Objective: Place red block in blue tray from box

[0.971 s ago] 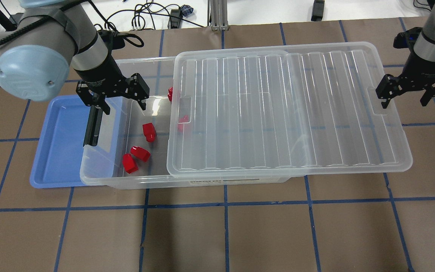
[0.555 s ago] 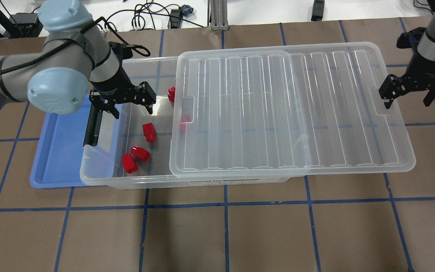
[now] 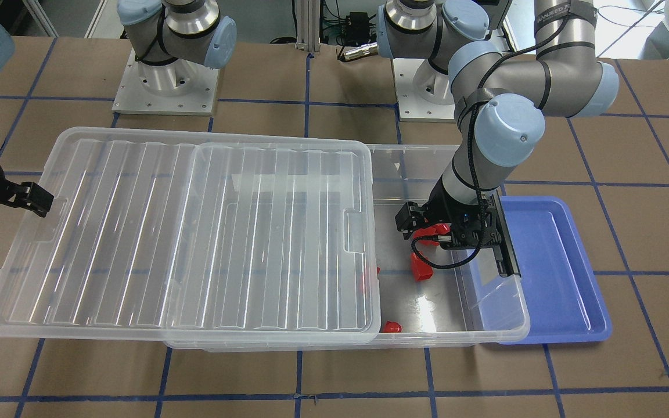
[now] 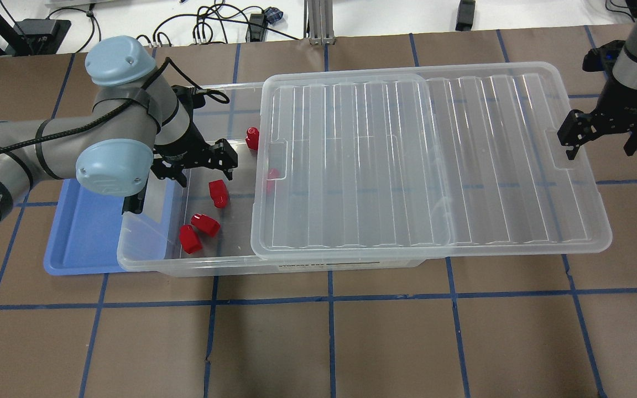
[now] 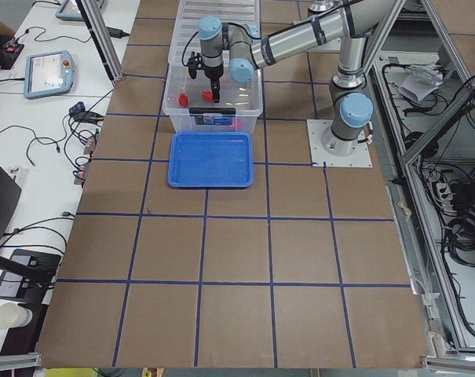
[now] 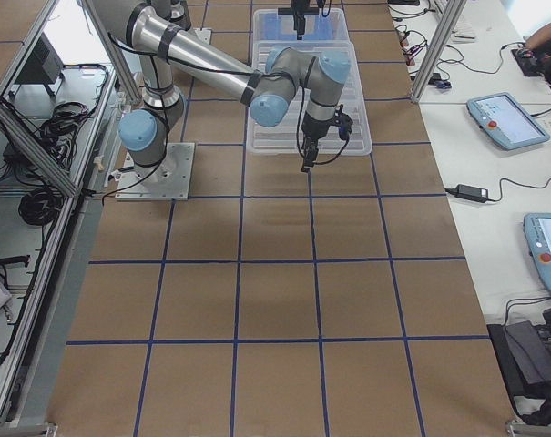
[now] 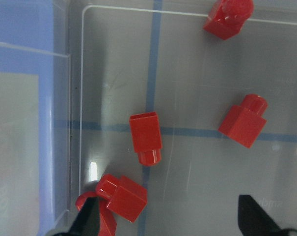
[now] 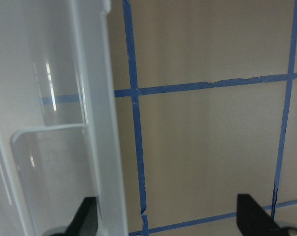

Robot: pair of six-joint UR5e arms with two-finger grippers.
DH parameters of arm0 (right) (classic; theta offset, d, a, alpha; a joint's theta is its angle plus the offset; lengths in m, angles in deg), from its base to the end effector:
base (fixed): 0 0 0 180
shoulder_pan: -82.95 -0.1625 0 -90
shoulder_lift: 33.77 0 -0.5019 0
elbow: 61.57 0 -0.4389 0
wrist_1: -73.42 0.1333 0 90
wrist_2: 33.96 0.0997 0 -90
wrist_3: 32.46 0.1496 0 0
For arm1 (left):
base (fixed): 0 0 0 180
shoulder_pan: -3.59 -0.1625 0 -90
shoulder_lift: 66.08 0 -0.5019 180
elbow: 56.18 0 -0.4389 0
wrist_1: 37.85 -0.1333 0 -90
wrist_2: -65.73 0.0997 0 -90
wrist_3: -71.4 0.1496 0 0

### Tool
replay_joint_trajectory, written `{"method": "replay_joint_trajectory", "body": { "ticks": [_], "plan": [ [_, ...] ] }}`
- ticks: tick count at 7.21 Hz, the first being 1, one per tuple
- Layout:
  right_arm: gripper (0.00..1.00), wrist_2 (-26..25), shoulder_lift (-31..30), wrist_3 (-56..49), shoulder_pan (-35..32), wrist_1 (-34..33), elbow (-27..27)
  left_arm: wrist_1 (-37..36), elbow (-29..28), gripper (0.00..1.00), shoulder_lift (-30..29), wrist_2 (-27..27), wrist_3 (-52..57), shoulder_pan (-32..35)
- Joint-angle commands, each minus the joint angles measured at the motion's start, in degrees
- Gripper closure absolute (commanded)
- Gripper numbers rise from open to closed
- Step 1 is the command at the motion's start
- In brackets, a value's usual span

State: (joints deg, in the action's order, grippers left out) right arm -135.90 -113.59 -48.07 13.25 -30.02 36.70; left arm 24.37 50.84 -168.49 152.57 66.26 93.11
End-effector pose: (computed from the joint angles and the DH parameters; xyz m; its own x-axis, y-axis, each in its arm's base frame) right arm -0.1092 -0.5903 0.3631 -0.9828 0.0592 0.1750 0.0843 0.9866 0.1396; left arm -0.1366 -0.5866 0.2848 -0.9937 -0.0995 0.0523 -0.0978 0.9946 0.0336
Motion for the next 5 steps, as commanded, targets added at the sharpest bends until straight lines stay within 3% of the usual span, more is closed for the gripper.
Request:
{"method": "replay_joint_trajectory", "body": {
  "ticks": [1, 5],
  "plan": [
    [0.0, 0.6, -0.9, 0.7, -0.2, 0.5, 0.0, -6.5, 3.7, 0.0, -1.6, 0.1, -1.3, 0.0],
    [0.0, 0.9, -3.6, 0.8, -0.5, 2.0, -2.5, -16.6, 6.3, 0.0, -5.9, -0.1, -3.2, 0.0]
  ]
}}
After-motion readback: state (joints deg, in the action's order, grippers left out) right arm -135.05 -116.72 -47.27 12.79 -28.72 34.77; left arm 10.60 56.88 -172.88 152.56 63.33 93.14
